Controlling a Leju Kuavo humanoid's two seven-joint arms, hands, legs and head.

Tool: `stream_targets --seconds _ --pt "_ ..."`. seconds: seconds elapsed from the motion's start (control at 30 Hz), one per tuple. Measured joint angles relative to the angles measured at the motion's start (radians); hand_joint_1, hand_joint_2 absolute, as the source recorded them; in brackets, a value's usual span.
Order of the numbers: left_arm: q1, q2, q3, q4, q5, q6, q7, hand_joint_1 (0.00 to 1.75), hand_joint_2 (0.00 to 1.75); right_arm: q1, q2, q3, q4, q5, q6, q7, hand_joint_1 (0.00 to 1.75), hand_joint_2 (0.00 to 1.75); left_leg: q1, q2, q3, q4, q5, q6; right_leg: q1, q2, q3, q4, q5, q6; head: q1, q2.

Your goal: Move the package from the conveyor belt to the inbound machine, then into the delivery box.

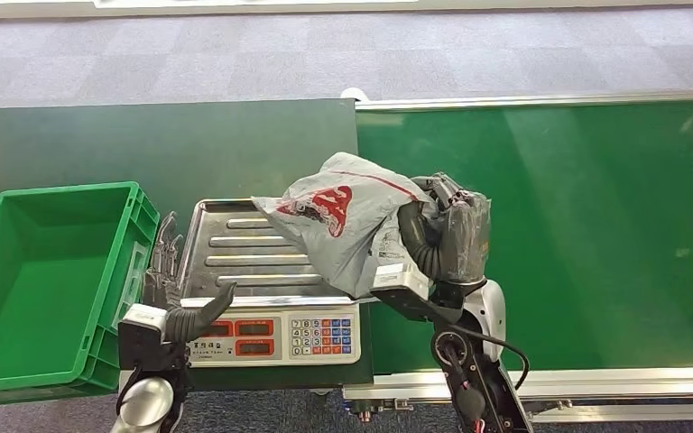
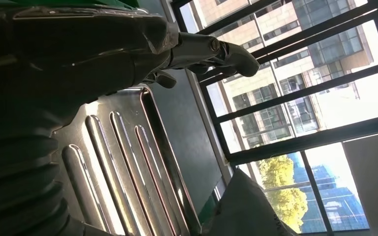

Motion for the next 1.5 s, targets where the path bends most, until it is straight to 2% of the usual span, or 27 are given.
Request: stream_targets --seconds 0.13,0.27,0.47,0.6,0.8,1.1,1.27,1.5 --pt "0.003 0.000 0.009 -0.002 -0.004 -0.012 0.004 0.00 1.75 -0.047 -0.012 -0.040 0.158 -0.148 0.139 -0.048 1.75 1.75 0.000 0.000 0.000 0.000 0.000 0.000 0.000 0.000 0.000 0.000 0.000 0.000 0.000 0.000" --pt "0.004 0.000 0.014 0.000 -0.005 -0.034 0.008 0.00 1.75 -0.104 -0.027 -0.119 0.388 -0.294 0.336 -0.092 1.75 1.75 0.000 -0.001 0.000 0.000 0.000 0.000 0.000 0.000 0.000 0.000 0.000 0.000 0.000 0.000" --pt "0.009 0.000 0.015 0.007 -0.005 -0.050 0.012 0.00 1.75 -0.150 -0.050 -0.221 0.673 -0.370 0.454 -0.152 1.75 1.75 0.000 0.000 0.000 0.000 0.000 0.000 0.000 0.000 0.000 0.000 0.000 0.000 0.000 0.000" --pt "0.006 -0.001 0.013 0.021 -0.007 -0.069 0.014 0.00 1.75 -0.158 -0.045 -0.228 0.744 -0.317 0.443 -0.162 1.75 1.75 0.000 0.001 0.000 0.000 0.000 0.000 0.000 0.001 0.000 0.000 0.000 0.000 0.000 0.000" --pt "-0.018 -0.005 -0.008 0.044 -0.021 -0.086 0.020 0.00 1.75 -0.177 0.007 -0.194 0.748 -0.264 0.416 -0.164 1.75 1.75 0.001 0.002 0.001 0.000 0.000 0.000 0.001 0.003 0.000 0.000 0.000 0.000 0.000 0.000" --pt "-0.030 -0.022 -0.012 0.046 -0.024 -0.080 0.039 0.00 1.75 -0.181 0.093 -0.068 0.603 -0.247 0.417 -0.138 1.75 1.75 0.001 0.006 0.001 0.000 0.000 0.000 0.001 0.005 -0.001 0.000 0.001 -0.001 0.000 0.000" --pt "-0.032 -0.033 -0.010 0.039 -0.017 -0.031 0.021 0.00 1.75 -0.189 0.123 0.015 0.546 -0.253 0.407 -0.089 1.74 1.75 0.001 0.005 0.001 0.000 0.000 0.000 0.001 0.005 -0.001 0.000 0.001 -0.001 0.000 0.000" --pt "-0.034 -0.037 0.002 0.027 0.008 0.008 0.017 0.00 1.75 -0.215 0.133 0.049 0.551 -0.275 0.358 -0.028 1.52 1.75 0.000 0.004 0.001 0.000 0.000 0.000 0.000 0.004 -0.001 0.000 0.001 -0.001 0.000 0.000"
